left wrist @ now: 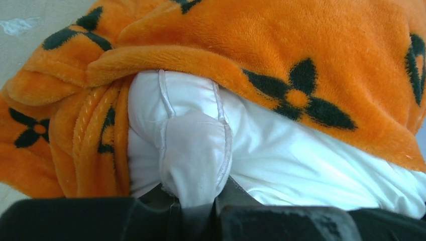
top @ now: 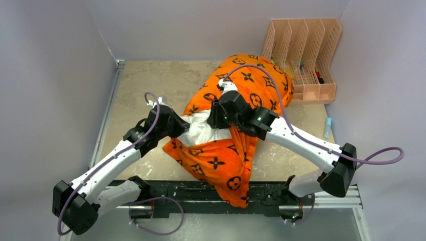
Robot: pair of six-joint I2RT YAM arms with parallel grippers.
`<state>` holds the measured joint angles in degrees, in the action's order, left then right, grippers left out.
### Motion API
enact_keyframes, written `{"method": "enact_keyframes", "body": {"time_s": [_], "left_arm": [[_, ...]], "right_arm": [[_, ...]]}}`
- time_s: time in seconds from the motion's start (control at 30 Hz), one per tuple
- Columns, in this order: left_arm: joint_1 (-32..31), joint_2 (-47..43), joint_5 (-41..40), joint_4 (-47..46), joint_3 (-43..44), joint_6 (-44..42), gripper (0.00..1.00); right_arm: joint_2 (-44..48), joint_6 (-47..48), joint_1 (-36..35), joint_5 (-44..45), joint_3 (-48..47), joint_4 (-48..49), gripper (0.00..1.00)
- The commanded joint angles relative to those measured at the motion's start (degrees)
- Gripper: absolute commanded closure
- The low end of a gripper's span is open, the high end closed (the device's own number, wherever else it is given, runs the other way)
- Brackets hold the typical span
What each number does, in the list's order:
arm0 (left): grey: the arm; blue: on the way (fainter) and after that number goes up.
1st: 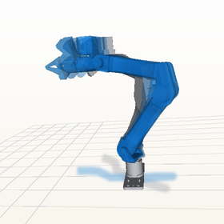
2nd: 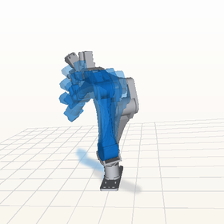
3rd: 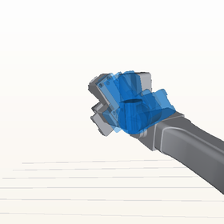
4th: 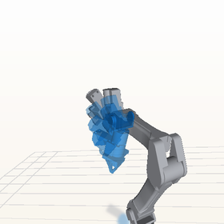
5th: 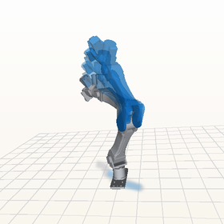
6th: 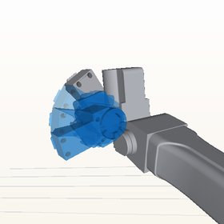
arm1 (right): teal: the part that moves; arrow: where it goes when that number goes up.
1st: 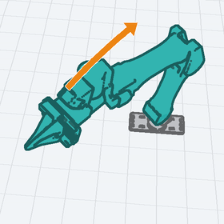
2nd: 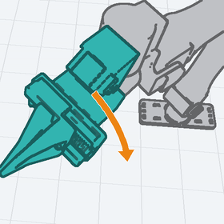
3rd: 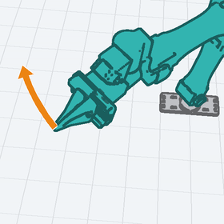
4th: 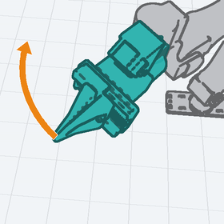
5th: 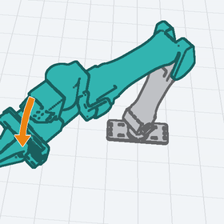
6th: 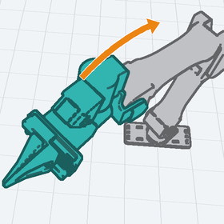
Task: Remove the pillowcase from the pillow
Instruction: Remove the pillow from the pillowcase.
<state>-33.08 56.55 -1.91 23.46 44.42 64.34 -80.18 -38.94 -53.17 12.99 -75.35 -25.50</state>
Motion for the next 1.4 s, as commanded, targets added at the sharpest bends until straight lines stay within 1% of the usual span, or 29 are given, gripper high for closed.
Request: {"method": "enact_keyframes", "body": {"time_s": [0.0, 0.03, 0.07, 0.1, 0.13, 0.17, 0.23, 0.33, 0.4, 0.47, 0.5, 0.53, 0.6, 0.7, 0.77, 0.8, 0.83, 0.87, 0.9, 0.97, 1.0, 1.03, 1.13, 1.23, 1.27, 1.37], "left_arm": [[-0.5, 1.7, 2.2, 0.5, 6.4, -3.8, 1.00], [-0.4, 2.6, 2.1, 1.8, 8.1, -4.6, 1.00], [-0.4, 4.0, 0.7, 3.0, 9.9, -5.6, 1.00], [-0.3, 5.1, 0.1, 4.5, 11.7, -6.6, 1.00], [-0.3, 6.2, -0.5, 5.8, 13.4, -7.3, 1.00], [-0.4, 7.0, -0.9, 6.7, 15.2, -8.0, 1.00], [-0.4, 8.1, -1.2, 7.9, 17.2, -9.0, 1.00], [-0.4, 7.9, -1.7, 7.7, 17.2, -8.8, 1.00], [-0.4, 7.2, -2.4, 7.2, 16.4, -8.1, 1.00], [-0.4, 6.9, -2.6, 7.0, 16.2, -7.8, 1.00], [-0.4, 7.1, -2.3, 7.0, 16.4, -8.0, 1.00], [-0.4, 7.3, -1.8, 7.0, 16.6, -8.2, 1.00], [-0.3, 7.6, -1.5, 7.4, 17.1, -8.5, 1.00], [-0.4, 7.3, -2.4, 8.1, 17.5, -8.8, 1.00], [-0.4, 7.4, -2.4, 8.4, 17.6, -8.9, 1.00], [-0.3, 7.5, -2.2, 8.5, 17.7, -9.0, 1.00], [-0.4, 7.7, -2.0, 8.5, 17.8, -9.0, 1.00], [-0.4, 8.0, -2.1, 8.5, 17.8, -9.1, 1.00], [-0.4, 8.1, -2.6, 8.7, 18.0, -9.2, 1.00], [0.0, 9.2, -4.1, 10.0, 19.5, -10.6, 1.00], [0.7, 10.1, -4.4, 11.1, 20.9, -12.0, 1.00], [2.3, 11.6, -3.7, 12.4, 22.8, -13.6, 1.00], [9.8, 16.3, -0.6, 14.4, 29.7, -17.8, 1.00], [16.1, 21.6, -3.3, 17.2, 38.1, -23.2, 1.00], [18.8, 23.7, -2.3, 17.5, 40.4, -24.0, 1.00], [26.2, 29.4, 3.5, 16.0, 45.5, -23.2, 1.00]], "right_arm": [[6.8, 8.4, 1.3, -4.0, -4.4, -0.1, 0.45], [8.7, 8.4, 1.3, -6.1, -4.1, -1.5, 0.36], [10.8, 7.0, 1.2, -8.6, -3.5, -2.4, 0.30], [13.3, 5.9, 1.3, -12.2, -2.6, -2.4, 0.27], [16.1, 4.6, 1.2, -14.6, -0.9, -2.1, 0.25], [19.3, 2.1, 1.3, -15.2, 0.6, -3.0, 0.24], [25.6, -2.9, 1.2, -13.4, 4.2, -6.2, 0.22], [34.2, -10.7, 1.3, -6.4, 13.1, -15.5, 0.21], [38.2, -15.8, 1.3, -6.9, 19.3, -19.6, 0.21], [41.0, -18.1, 1.3, -12.2, 25.7, -18.2, 0.20], [41.8, -18.9, 1.3, -15.5, 28.9, -15.5, 0.06], [42.8, -20.0, 1.2, -17.4, 31.1, -13.3, 0.02], [45.4, -22.4, 1.2, -17.0, 34.2, -11.1, 0.01], [48.7, -24.0, 1.2, -12.0, 37.4, -12.9, 0.01], [48.5, -24.5, 1.2, -12.8, 39.6, -12.1, 0.04], [47.8, -24.2, 1.2, -15.1, 41.0, -10.4, 0.08], [46.7, -23.4, 1.2, -17.6, 42.2, -8.1, 0.17], [45.0, -21.3, 1.2, -17.9, 42.4, -5.7, 0.35], [43.4, -20.5, 1.1, -17.9, 41.9, -5.6, 0.54], [40.9, -18.7, 1.1, -16.4, 40.8, -8.1, 0.79], [40.3, -18.1, 1.1, -14.0, 40.5, -9.6, 0.95], [40.1, -17.9, 1.1, -13.2, 40.6, -10.5, 1.00], [39.0, -16.5, 1.1, -16.6, 44.7, -8.5, 1.00], [32.9, -15.0, 0.9, -32.4, 52.2, 0.3, 1.00], [31.1, -15.5, 0.0, -34.0, 54.1, 1.3, 1.00], [29.0, -18.4, -7.0, -26.5, 55.3, -2.8, 1.00]]}}
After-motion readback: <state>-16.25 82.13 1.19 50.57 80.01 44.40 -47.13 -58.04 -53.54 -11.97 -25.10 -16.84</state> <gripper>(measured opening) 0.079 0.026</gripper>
